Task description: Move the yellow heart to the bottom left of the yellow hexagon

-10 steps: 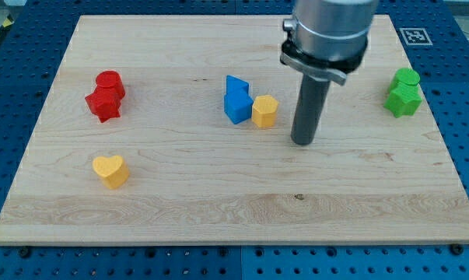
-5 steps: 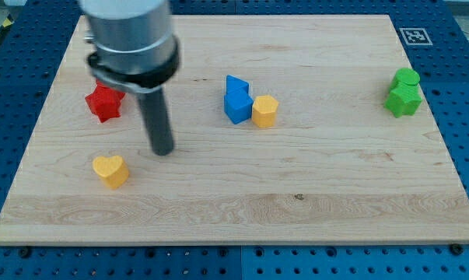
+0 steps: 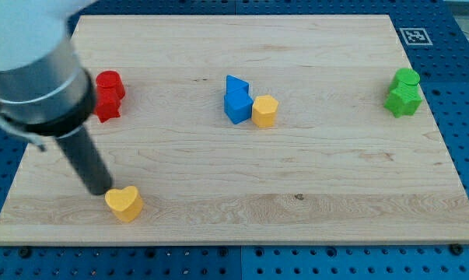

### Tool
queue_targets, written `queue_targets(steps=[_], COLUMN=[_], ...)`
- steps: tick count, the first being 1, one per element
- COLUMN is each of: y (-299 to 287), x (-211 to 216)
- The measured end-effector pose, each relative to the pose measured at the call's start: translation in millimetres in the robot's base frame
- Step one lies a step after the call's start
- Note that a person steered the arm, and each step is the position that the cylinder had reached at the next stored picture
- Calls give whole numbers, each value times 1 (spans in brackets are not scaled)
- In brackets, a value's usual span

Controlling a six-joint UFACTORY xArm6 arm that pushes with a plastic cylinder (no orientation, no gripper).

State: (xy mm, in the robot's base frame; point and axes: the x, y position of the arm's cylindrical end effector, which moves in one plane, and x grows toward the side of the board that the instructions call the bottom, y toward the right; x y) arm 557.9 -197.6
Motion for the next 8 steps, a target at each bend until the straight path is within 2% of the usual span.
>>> queue_targets(steps=[1,2,3,5,6,8], y=[-28,-2,66,159,154,124], x=[23,53,41,-60,-57,-7])
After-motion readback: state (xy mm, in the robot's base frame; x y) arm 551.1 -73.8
